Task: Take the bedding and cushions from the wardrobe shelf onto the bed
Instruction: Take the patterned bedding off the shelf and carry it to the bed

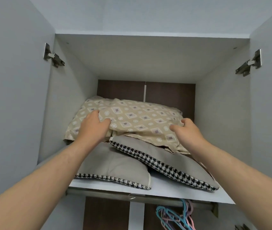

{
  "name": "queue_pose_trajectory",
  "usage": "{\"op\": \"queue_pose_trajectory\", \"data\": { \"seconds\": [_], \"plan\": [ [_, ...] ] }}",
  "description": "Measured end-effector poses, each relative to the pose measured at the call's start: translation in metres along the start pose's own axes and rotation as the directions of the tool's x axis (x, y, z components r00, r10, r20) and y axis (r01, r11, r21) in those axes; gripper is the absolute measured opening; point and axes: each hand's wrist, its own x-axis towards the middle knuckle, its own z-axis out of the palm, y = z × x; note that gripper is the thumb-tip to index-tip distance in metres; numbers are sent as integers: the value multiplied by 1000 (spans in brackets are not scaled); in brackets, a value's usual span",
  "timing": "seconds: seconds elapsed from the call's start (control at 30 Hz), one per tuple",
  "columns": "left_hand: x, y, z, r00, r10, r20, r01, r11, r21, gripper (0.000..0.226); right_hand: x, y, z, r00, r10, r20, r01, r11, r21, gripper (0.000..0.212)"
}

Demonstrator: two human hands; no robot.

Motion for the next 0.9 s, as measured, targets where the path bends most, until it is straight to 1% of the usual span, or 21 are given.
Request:
{"op": "queue_pose_trajectory", "data": {
  "seconds": [0.07, 0.13, 0.17, 0.23, 0.27, 0.33, 0.37, 0.4, 0.47, 0.5, 0.53, 0.6, 0.63, 0.67, 0.73, 0.77, 0.8, 0.83, 0.9],
  "plan": [
    [34, -18, 18, 1000, -4, -12, 4, 998, 57, 54, 29, 0, 21, 999, -14, -37, 12, 998, -62, 69],
    [67, -32, 31, 999, -20, -27, 23, 993, 118, 55, 54, -2, 39, 996, -21, -86, 9, 992, -129, 64],
    [84, -40, 37, 999, -29, -43, 35, 990, 137, 55, 67, -2, 47, 994, -25, -107, 7, 986, -168, 54],
    [116, -54, 47, 995, -21, -95, 40, 978, 205, 58, 92, -2, 60, 986, -23, -164, -21, 964, -265, 25],
    [132, -61, 52, 992, -7, -124, 38, 968, 250, 57, 104, -1, 66, 982, -26, -186, -31, 955, -294, 23],
    [166, -76, 64, 989, -17, -147, 64, 944, 323, 57, 133, 1, 80, 973, -5, -229, -71, 944, -322, 30],
    [179, -82, 70, 989, -50, -140, 96, 933, 346, 61, 144, 2, 85, 967, 15, -253, -103, 934, -341, 34],
    [190, -89, 76, 986, -105, -129, 144, 926, 348, 69, 155, 4, 90, 961, 36, -275, -138, 921, -365, 38],
    [209, -103, 92, 960, -272, -69, 280, 919, 276, 88, 178, 9, 98, 949, 84, -303, -205, 896, -395, 52],
    [214, -110, 101, 942, -335, -19, 330, 913, 240, 94, 188, 10, 101, 951, 116, -288, -229, 887, -400, 62],
    [216, -117, 110, 934, -355, 37, 337, 910, 243, 98, 197, 12, 103, 955, 152, -255, -247, 884, -398, 69],
    [219, -129, 127, 937, -327, 126, 275, 909, 314, 100, 214, 21, 109, 958, 223, -178, -277, 876, -396, 77],
    [221, -132, 133, 938, -318, 138, 253, 901, 352, 102, 221, 28, 112, 952, 263, -156, -304, 869, -391, 80],
    [224, -134, 138, 939, -324, 114, 257, 884, 391, 105, 229, 36, 115, 944, 297, -145, -331, 858, -392, 84],
    [233, -132, 139, 930, -366, -30, 338, 822, 459, 119, 245, 53, 121, 936, 329, -125, -351, 845, -404, 90],
    [239, -134, 138, 922, -376, -93, 374, 803, 463, 128, 254, 61, 125, 936, 334, -112, -350, 851, -390, 92],
    [244, -138, 138, 916, -384, -116, 393, 801, 451, 134, 263, 68, 129, 934, 344, -98, -356, 863, -358, 93],
    [250, -145, 140, 917, -389, -94, 389, 813, 434, 138, 271, 75, 134, 933, 350, -84, -358, 878, -317, 94],
    [256, -162, 152, 926, -377, 3, 341, 840, 422, 136, 282, 86, 144, 940, 334, -70, -340, 896, -287, 97]
  ]
}}
